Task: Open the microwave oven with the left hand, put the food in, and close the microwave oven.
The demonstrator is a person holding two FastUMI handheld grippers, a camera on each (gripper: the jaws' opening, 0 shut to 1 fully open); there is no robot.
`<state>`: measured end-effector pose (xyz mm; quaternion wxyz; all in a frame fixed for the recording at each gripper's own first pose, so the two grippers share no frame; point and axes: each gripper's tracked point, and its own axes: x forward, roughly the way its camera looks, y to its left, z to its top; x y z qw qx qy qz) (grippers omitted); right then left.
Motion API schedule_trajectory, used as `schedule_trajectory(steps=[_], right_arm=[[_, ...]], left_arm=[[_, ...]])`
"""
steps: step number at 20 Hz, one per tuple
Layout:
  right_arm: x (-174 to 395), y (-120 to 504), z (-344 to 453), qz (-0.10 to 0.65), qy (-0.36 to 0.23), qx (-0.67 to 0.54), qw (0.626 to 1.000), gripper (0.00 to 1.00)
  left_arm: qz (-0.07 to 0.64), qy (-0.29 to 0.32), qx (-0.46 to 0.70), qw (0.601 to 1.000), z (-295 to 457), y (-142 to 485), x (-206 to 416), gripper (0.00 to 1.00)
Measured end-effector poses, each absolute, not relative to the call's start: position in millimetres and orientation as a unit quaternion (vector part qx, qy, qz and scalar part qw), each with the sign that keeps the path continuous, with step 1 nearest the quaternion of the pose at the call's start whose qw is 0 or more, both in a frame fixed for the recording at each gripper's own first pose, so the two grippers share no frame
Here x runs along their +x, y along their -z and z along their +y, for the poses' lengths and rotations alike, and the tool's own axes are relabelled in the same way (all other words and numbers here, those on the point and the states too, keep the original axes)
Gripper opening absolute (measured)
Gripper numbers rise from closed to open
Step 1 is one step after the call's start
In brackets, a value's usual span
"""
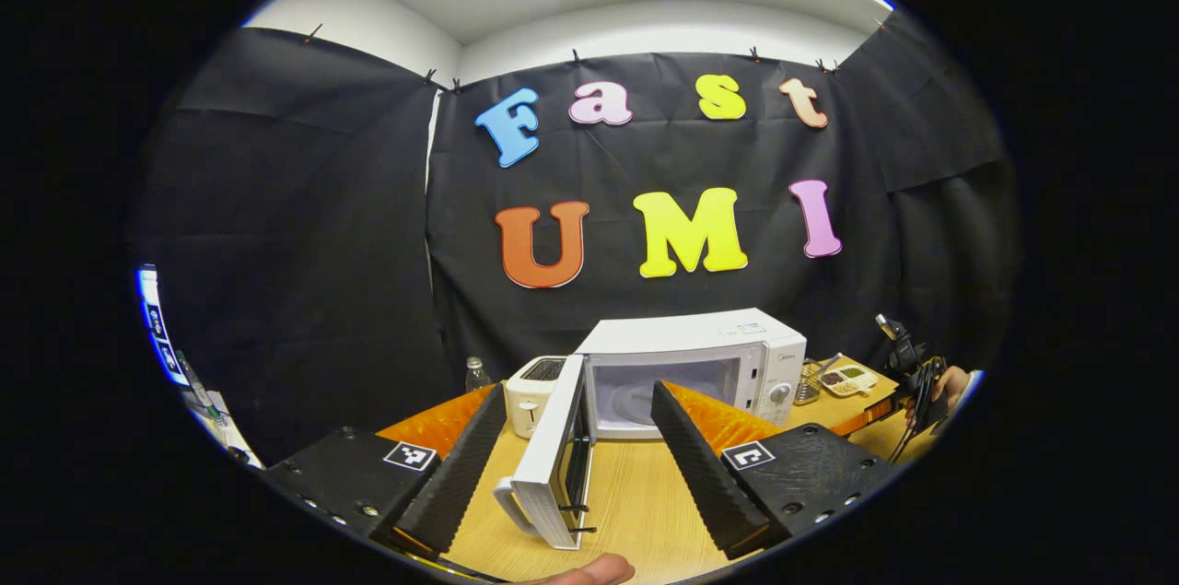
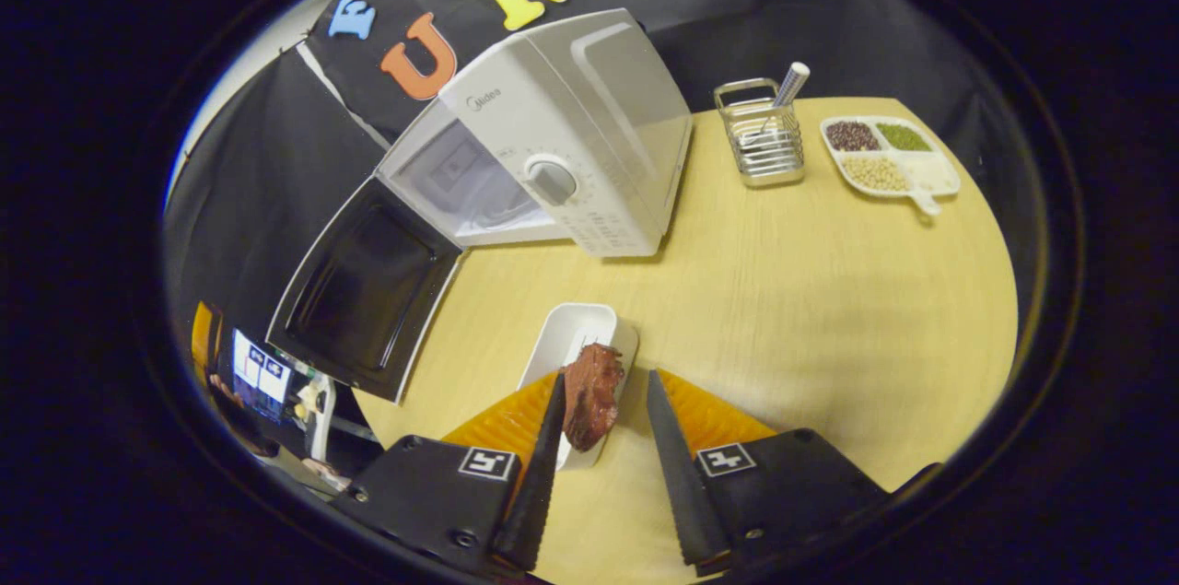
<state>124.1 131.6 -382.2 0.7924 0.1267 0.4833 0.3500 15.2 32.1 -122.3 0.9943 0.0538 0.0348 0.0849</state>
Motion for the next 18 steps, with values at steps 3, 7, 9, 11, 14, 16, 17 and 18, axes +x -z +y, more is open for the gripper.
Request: schedule_trajectory(steps=[3,7,9,11,14,16,17,18], right_arm=[[114.0,368.2,136.1,0.477,-0.371,0.133,0.786,0.15],[110.5,348.5,132.6,0.428,-0.368,0.073,0.822,0.13],[104.2,330.8,132.0,0.395,-0.366,0.037,0.842,0.13],[95.9,311.8,137.6,0.352,-0.368,0.001,0.861,0.12],[87.9,288.8,150.1,0.287,-0.352,-0.055,0.889,0.13],[84.0,274.1,164.4,0.241,-0.339,-0.086,0.906,0.13],[81.6,268.3,174.7,0.220,-0.339,-0.099,0.910,0.13],[77.1,262.9,187.0,0.201,-0.342,-0.107,0.912,0.13]], left_arm=[[0.046,-0.084,0.050,0.994,35.9,132.8,14.8,0.97],[0.047,-0.086,0.041,0.994,41.3,136.2,15.8,0.97],[0.039,-0.077,0.032,0.996,39.8,134.2,12.8,0.97],[0.032,-0.069,0.030,0.997,39.2,131.8,9.4,0.96],[0.021,-0.066,0.027,0.997,43.5,129.4,7.1,0.97],[0.020,-0.057,0.018,0.998,43.9,128.1,1.2,0.96],[0.020,-0.054,0.015,0.998,44.2,128.9,0.4,0.96],[0.019,-0.053,0.013,0.998,47.1,129.6,-1.9,0.97]])
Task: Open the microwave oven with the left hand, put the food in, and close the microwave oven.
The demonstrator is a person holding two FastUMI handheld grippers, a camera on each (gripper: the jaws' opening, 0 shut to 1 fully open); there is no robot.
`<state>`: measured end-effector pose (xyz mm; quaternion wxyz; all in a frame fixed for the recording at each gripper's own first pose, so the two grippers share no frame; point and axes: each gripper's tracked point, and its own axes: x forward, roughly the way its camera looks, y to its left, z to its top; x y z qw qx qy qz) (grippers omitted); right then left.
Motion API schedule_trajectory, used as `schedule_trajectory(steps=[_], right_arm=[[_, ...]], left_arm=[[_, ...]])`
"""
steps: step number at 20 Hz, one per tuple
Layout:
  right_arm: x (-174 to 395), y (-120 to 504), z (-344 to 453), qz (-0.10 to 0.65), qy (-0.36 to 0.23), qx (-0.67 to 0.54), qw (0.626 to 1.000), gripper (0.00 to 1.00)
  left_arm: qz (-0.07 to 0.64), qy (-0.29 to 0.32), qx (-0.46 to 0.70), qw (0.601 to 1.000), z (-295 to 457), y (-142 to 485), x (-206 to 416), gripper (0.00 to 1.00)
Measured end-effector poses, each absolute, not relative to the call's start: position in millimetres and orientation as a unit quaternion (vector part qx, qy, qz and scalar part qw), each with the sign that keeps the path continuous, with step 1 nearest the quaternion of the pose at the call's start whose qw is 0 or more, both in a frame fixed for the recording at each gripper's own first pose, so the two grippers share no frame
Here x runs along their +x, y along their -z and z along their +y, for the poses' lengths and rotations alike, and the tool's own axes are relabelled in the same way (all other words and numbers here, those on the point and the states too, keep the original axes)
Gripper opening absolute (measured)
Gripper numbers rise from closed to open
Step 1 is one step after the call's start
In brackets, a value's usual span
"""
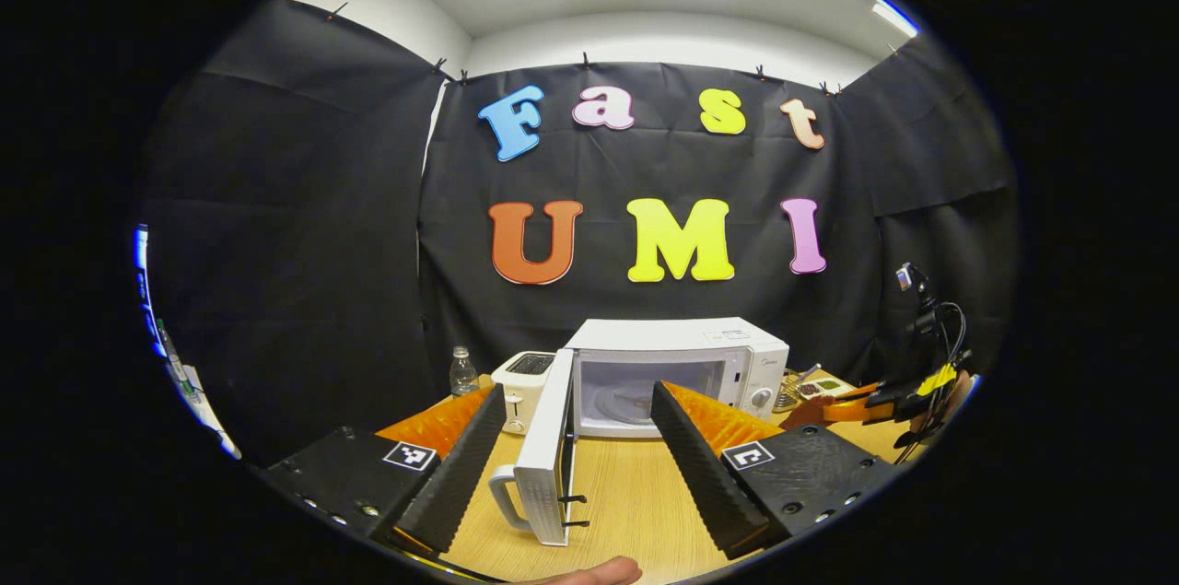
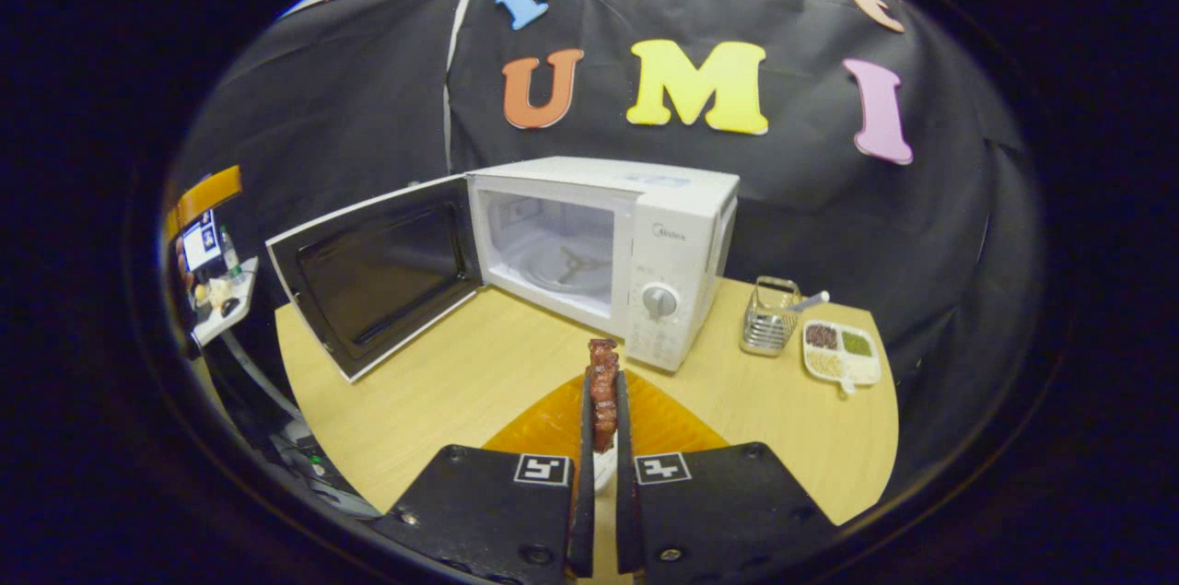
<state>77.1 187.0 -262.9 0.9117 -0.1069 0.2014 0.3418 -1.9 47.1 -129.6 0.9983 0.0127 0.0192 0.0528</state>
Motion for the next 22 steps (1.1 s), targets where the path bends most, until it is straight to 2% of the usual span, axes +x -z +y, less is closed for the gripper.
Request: schedule_trajectory(steps=[5,11,22], right_arm=[[68.4,261.3,241.6,0.167,-0.347,-0.138,0.913,0.13],[85.9,279.5,310.8,0.154,-0.325,-0.157,0.920,0.13],[172.2,283.7,416.5,0.163,-0.233,-0.017,0.958,0.13]], left_arm=[[0.007,-0.067,0.008,0.998,68.6,126.3,-16.6,0.97],[0.015,-0.074,0.016,0.997,87.7,128.7,-29.4,0.95],[0.003,-0.036,0.014,0.999,77.1,125.5,-40.0,0.94]])
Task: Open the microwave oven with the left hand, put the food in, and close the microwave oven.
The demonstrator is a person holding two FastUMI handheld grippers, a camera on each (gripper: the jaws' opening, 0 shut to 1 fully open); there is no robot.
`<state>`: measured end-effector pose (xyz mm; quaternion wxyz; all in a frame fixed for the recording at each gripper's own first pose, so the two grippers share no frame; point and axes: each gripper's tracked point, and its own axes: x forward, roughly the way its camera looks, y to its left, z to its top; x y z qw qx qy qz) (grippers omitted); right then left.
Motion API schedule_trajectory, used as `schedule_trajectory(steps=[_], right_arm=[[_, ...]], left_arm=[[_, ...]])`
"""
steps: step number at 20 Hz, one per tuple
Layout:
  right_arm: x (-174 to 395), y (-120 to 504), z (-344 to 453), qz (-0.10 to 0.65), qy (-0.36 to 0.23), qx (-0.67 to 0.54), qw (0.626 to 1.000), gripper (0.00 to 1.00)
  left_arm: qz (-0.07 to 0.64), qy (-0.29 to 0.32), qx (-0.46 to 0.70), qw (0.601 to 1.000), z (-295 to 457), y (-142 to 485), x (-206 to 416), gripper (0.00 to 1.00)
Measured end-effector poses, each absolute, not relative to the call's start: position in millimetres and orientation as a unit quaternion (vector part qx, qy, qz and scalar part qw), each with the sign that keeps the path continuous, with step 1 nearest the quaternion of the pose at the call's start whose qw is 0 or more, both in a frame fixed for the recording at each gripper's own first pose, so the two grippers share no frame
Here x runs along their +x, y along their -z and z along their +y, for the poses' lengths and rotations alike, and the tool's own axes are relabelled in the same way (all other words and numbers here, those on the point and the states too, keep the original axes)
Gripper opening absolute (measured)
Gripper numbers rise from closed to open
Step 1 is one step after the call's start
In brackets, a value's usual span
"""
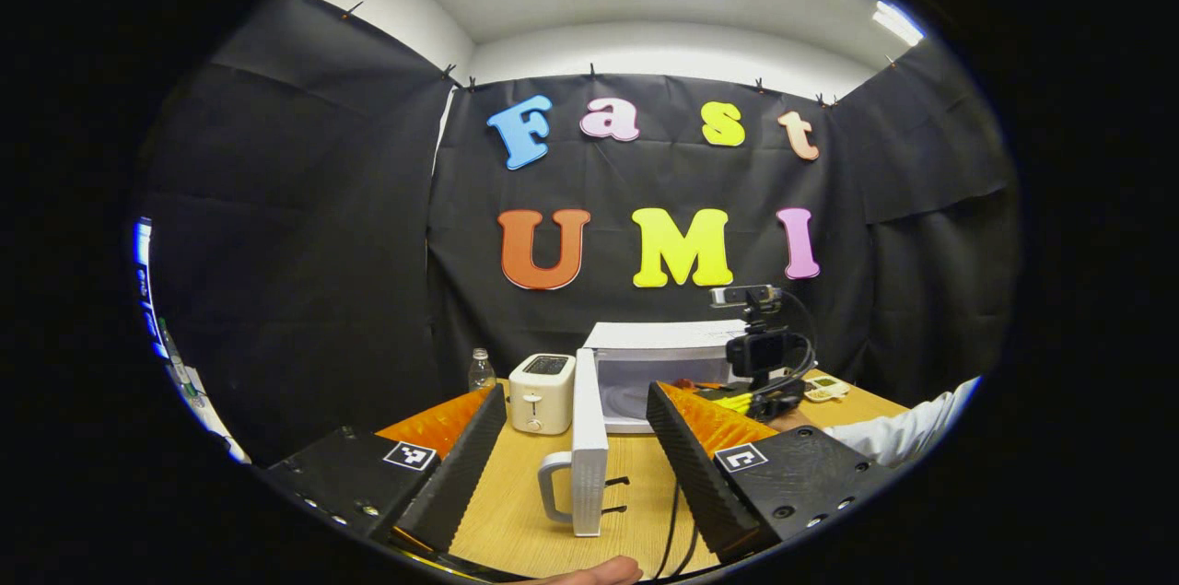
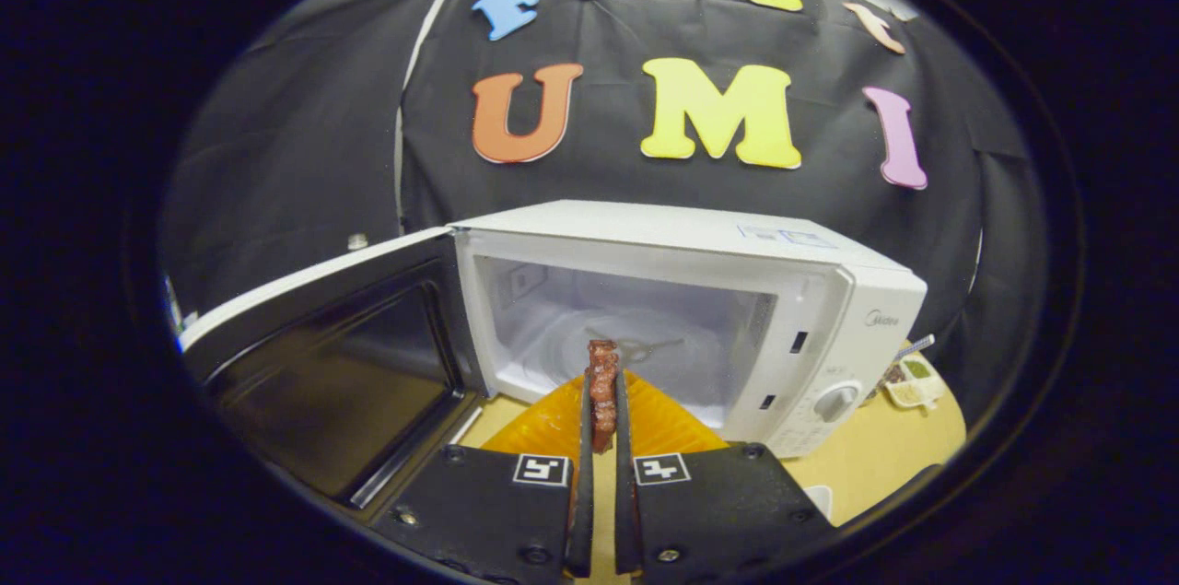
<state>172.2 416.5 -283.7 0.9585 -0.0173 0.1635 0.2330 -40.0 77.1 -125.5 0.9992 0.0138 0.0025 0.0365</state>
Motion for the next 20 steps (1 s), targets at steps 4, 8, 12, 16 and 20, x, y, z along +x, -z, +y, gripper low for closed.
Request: schedule_trajectory(steps=[4,8,12,16,20], right_arm=[[211.9,289.3,439.2,0.159,-0.191,0.045,0.968,0.12],[249.8,315.1,441.8,0.187,-0.139,0.113,0.966,0.13],[283.3,341.1,438.6,0.209,-0.091,0.203,0.952,0.13],[293.8,354.0,445.4,0.217,-0.057,0.303,0.926,0.14],[290.8,363.4,464.9,0.229,-0.056,0.306,0.922,0.15]], left_arm=[[0.001,-0.024,0.012,1.000,71.7,127.6,-43.1,0.94],[0.010,-0.019,0.010,1.000,69.5,131.4,-40.8,0.94],[0.009,-0.018,0.021,1.000,68.8,127.6,-37.8,0.94],[0.018,-0.017,0.009,1.000,65.3,134.2,-26.4,0.94],[0.030,-0.016,-0.002,0.999,65.1,142.4,-21.4,0.94]])
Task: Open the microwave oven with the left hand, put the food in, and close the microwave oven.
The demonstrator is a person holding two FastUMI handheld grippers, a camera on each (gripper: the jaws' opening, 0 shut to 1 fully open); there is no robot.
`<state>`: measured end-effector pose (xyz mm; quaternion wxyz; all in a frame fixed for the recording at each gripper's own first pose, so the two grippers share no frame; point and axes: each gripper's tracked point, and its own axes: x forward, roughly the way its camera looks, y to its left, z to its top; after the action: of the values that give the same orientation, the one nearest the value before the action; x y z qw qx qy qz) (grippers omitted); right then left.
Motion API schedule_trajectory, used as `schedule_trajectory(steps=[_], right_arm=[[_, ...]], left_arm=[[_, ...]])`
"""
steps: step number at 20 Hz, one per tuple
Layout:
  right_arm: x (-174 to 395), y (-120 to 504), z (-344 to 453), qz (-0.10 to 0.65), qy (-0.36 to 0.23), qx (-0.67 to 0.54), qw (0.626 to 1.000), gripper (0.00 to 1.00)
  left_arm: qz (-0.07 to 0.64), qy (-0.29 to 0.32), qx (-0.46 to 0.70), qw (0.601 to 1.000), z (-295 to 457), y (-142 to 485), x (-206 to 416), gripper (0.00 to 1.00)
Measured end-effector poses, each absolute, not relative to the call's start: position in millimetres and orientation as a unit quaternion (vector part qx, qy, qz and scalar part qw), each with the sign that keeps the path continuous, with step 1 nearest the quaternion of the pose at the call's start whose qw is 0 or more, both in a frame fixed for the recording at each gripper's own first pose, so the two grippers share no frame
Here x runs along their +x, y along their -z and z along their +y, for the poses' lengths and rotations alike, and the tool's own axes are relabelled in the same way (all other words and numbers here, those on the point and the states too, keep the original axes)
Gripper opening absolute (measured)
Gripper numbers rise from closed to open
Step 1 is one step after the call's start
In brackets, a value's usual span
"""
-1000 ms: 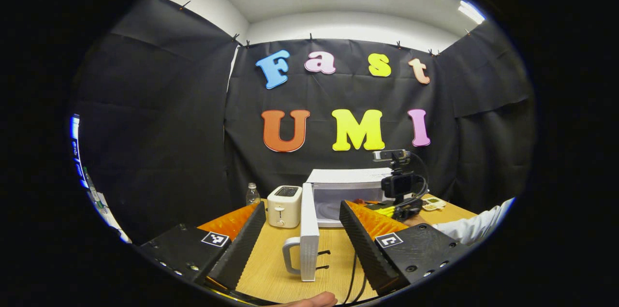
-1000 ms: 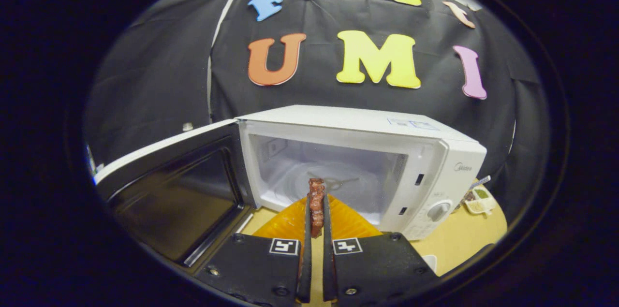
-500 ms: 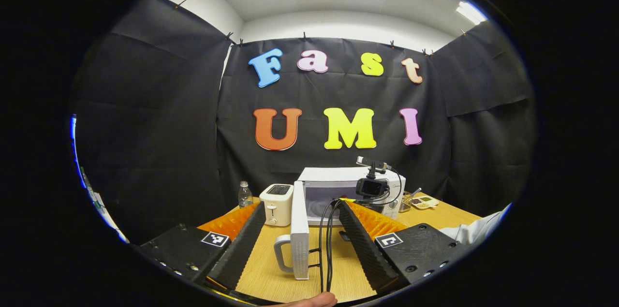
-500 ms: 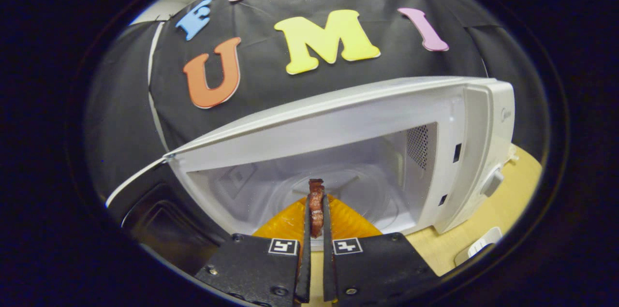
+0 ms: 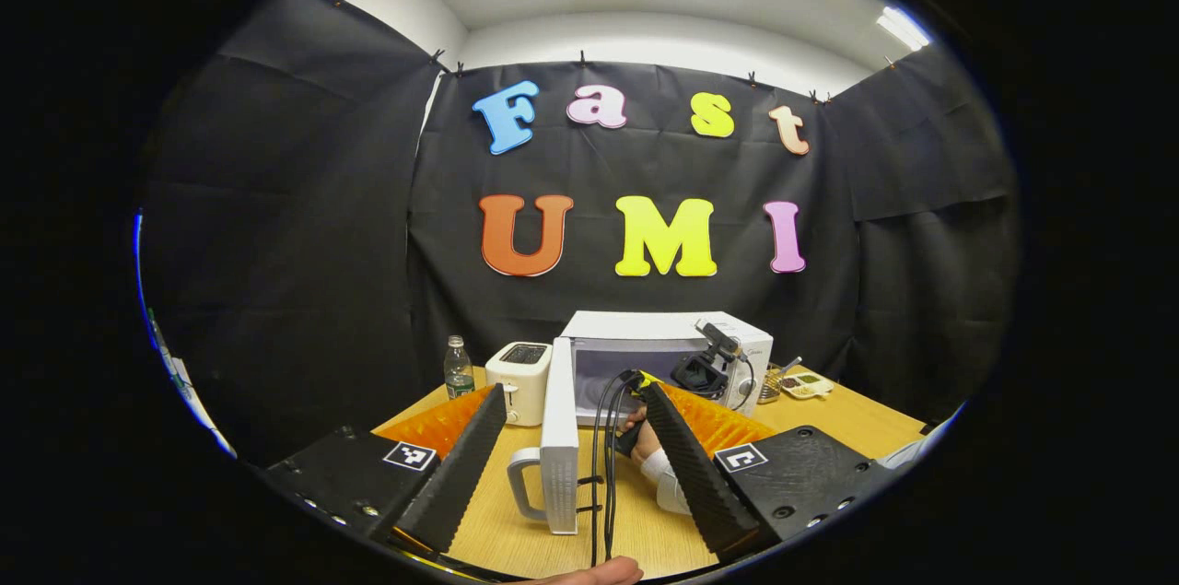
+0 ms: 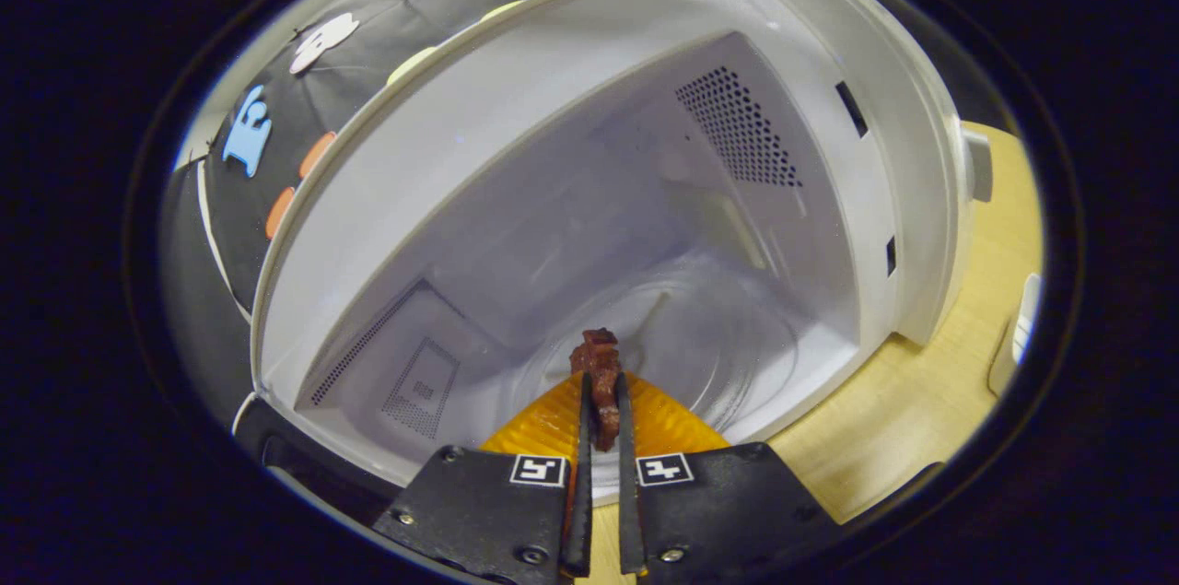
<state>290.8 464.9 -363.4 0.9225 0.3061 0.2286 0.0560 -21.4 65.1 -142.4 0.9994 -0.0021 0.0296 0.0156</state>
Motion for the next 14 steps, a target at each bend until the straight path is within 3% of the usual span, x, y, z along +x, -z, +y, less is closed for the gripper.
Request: schedule_trajectory(steps=[6,7,8,9,14], right_arm=[[292.5,365.5,467.5,0.233,-0.062,0.300,0.923,0.15],[291.1,369.0,466.6,0.238,-0.058,0.296,0.923,0.07],[290.2,374.6,462.8,0.253,-0.044,0.282,0.924,0.17],[287.7,380.9,461.7,0.267,-0.038,0.275,0.923,0.14],[290.8,376.9,445.3,0.264,-0.029,0.235,0.935,0.57]], left_arm=[[0.041,-0.020,-0.012,0.999,69.3,152.7,-16.7,0.94],[0.043,-0.020,-0.015,0.999,69.0,153.3,-15.5,0.94],[0.043,-0.020,-0.018,0.999,68.4,153.4,-12.9,0.94],[0.043,-0.021,-0.020,0.999,70.6,152.6,-13.3,0.94],[0.037,-0.026,-0.013,0.999,70.0,150.9,-14.6,0.94]])
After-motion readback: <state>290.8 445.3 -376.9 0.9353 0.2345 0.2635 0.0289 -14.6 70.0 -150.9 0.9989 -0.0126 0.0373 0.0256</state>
